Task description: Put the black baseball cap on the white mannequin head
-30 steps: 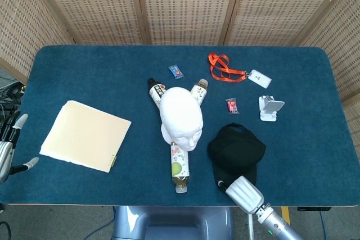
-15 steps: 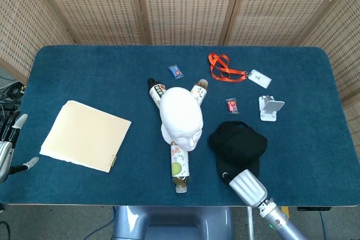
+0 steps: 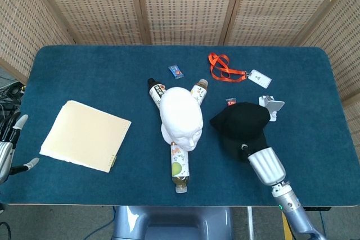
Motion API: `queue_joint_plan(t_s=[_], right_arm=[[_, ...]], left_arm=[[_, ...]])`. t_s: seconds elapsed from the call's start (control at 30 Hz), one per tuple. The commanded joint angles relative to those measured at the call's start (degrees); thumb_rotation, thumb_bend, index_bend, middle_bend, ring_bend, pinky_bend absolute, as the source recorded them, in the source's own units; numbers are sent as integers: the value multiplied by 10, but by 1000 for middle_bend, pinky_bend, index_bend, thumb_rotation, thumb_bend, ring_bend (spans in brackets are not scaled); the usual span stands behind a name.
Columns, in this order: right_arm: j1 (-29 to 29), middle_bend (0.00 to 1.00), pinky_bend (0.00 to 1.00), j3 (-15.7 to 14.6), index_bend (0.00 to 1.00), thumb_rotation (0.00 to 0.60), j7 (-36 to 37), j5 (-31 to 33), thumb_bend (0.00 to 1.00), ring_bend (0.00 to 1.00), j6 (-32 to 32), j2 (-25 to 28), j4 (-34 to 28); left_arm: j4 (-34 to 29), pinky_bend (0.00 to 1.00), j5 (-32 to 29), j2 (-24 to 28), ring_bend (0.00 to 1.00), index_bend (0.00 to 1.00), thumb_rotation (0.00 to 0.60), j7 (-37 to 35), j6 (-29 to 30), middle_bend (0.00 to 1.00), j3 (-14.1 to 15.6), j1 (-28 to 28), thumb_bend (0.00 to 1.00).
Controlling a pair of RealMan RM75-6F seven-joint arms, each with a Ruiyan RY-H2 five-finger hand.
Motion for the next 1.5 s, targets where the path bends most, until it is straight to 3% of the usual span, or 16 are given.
queue_joint_plan(t_s=[0.03, 0.23, 0.4, 0.57, 0.63, 0.77, 0.97, 1.23, 1.5], right_arm=[[8, 939, 1000, 19, 375, 600, -5, 27, 489, 1000, -15, -10, 13], [20, 938, 1000, 43, 357, 600, -14, 65, 512, 1000, -33, -26, 31], [33, 938, 1000, 55, 342, 600, -16, 81, 691, 1000, -45, -35, 42], [46, 941, 1000, 63, 355, 600, -18, 93, 781, 1000, -51, -42, 53], [50, 947, 1000, 66, 421, 600, -20, 99, 786, 1000, -54, -42, 55], [56, 978, 1000, 71, 672, 600, -15, 106, 782, 1000, -51, -43, 58], [63, 997, 1000, 88, 717, 600, 19, 126, 757, 1000, -45, -40, 57], [83, 1000, 1000, 156, 723, 600, 73, 190, 723, 1000, -51, -20, 19], [127, 1000, 1000, 228, 727, 600, 40, 259, 723, 1000, -81, 3, 15]], left_arm=[[0, 0, 0, 1, 0, 0, 600, -2, 0, 0, 0, 0, 0], [1, 0, -1, 3, 0, 0, 600, -8, 0, 0, -1, 0, 0], [1, 0, -1, 5, 0, 0, 600, -13, 0, 0, -1, 1, 0], [2, 0, -2, 6, 0, 0, 600, -13, -2, 0, -1, 0, 0], [2, 0, -2, 5, 0, 0, 600, -13, -3, 0, 0, -1, 0], [2, 0, -3, 5, 0, 0, 600, -12, -4, 0, -1, -1, 0], [1, 0, -3, 5, 0, 0, 600, -13, -5, 0, 0, -1, 0], [1, 0, -4, 10, 0, 0, 600, -26, -3, 0, -1, 0, 0], [2, 0, 0, 14, 0, 0, 600, -37, -1, 0, 0, 2, 0]])
